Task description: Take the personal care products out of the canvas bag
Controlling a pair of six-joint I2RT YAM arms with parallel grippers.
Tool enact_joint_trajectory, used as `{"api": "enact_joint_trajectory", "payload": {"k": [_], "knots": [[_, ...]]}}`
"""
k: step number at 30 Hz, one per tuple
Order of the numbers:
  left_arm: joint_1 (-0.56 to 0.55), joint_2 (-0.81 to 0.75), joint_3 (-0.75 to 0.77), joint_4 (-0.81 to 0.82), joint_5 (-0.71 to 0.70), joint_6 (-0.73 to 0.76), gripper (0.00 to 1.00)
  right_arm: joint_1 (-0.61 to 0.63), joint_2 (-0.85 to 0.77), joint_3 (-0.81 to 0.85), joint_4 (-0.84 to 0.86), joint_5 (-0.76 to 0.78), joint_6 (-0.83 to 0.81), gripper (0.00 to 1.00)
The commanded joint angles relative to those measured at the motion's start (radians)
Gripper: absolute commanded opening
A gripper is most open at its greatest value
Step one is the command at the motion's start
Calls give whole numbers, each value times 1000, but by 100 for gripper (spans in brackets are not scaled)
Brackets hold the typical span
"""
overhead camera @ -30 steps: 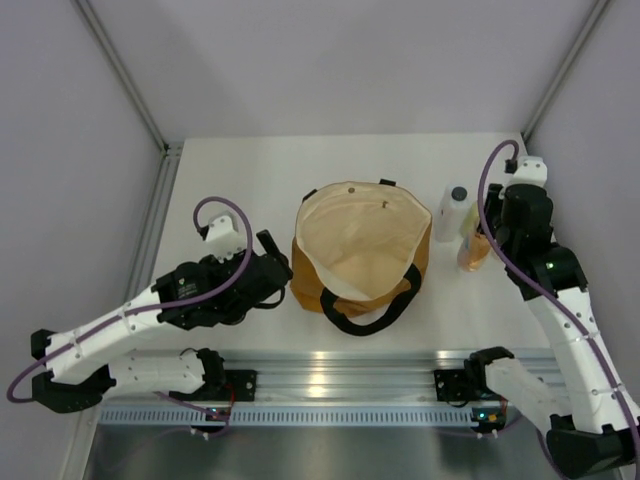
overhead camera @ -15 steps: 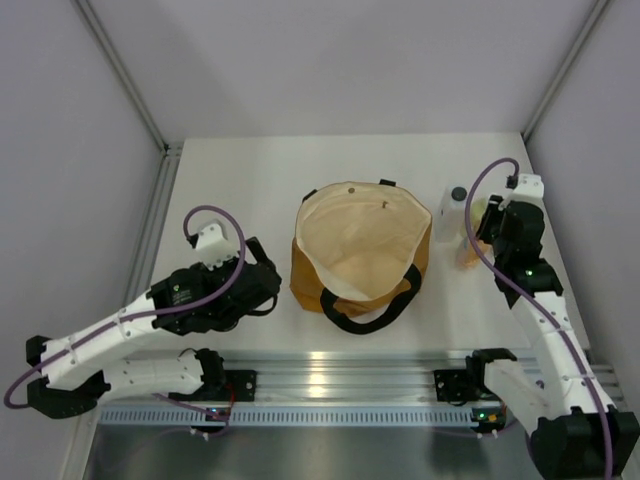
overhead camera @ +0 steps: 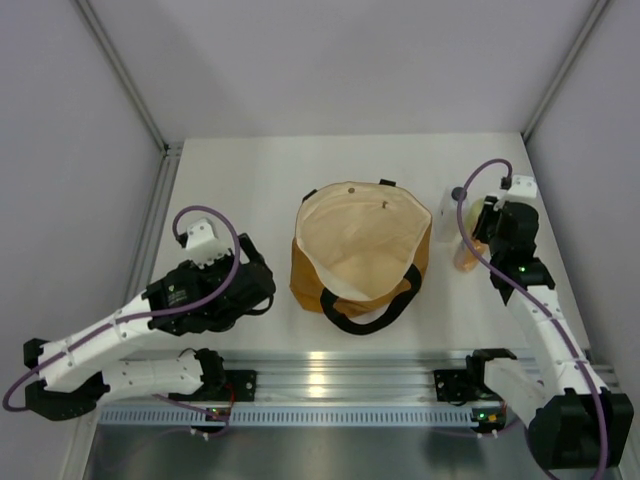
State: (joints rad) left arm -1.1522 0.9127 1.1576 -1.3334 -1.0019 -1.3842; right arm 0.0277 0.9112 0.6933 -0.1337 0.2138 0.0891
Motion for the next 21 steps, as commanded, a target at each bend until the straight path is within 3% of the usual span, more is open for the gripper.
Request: {"api": "enact_joint_trajectory", "payload": {"k": [1,2,3,8,12,13,17,21], "knots": [[6,14,36,-84,-53,11,99,-17,-9,6,161,-17,20,44],[6,23,39,-84,-50,11,99,-15,-8,6,154,-16,20,44],[9,32,42,-84,-47,19,99,-17,-9,11,148,-17,21,52],[77,101,66,-79,-4,51,99,-17,-8,79,47,-39,23,67],[233,143,114,-3,92,179,99,-15,-29,193,-100,-73,35,99],[311,147,131,9,132,206,99,-17,-34,227,-144,-83,43,99],[427,195,279,40,174,353,99,-15,-44,458,-413,-117,51,100],[520,348,499,11,273,636,99,26,-61,630,-668,-94,63,100]]}}
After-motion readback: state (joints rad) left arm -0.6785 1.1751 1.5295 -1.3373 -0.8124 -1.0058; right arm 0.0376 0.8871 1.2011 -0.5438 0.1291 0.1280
